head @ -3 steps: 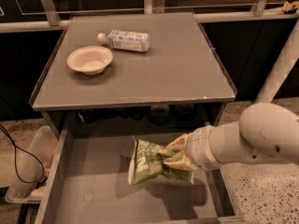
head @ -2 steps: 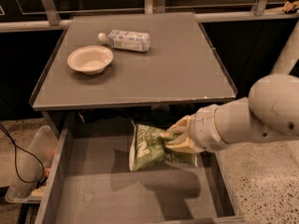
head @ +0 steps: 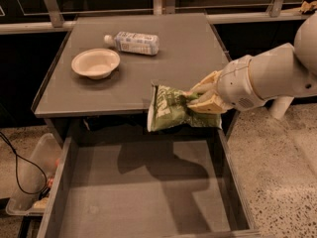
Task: Pick green jalapeno chip bag from top drawer and place on counter
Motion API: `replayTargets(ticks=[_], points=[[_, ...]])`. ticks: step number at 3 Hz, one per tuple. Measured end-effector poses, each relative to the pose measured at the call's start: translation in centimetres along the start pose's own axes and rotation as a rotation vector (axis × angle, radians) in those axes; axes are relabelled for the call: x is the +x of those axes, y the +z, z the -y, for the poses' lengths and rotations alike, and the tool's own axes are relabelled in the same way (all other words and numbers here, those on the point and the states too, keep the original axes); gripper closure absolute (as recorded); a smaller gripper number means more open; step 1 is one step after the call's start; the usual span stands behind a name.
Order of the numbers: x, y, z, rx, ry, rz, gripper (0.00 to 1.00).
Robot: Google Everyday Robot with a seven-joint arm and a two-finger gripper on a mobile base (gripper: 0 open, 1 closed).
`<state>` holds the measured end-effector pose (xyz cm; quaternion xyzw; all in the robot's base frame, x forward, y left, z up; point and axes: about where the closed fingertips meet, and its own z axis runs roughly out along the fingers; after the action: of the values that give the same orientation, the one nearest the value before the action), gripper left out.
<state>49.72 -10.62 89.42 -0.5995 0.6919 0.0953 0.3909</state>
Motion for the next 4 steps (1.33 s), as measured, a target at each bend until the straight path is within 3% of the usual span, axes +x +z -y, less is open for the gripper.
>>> replayTargets(ticks=[1,2,3,4], points=[[-0.2,0.0,-0.2,0.009,0.001,-0.007,1.0],[0.4,0.3,1.6,0.09,0.013,-0.037,1.0],[1.6,0.3,6.8,0.241,0.072,-0.041,1.0],[3.3,0.9,11.5,0.354,0.151,-0.028,1.0]])
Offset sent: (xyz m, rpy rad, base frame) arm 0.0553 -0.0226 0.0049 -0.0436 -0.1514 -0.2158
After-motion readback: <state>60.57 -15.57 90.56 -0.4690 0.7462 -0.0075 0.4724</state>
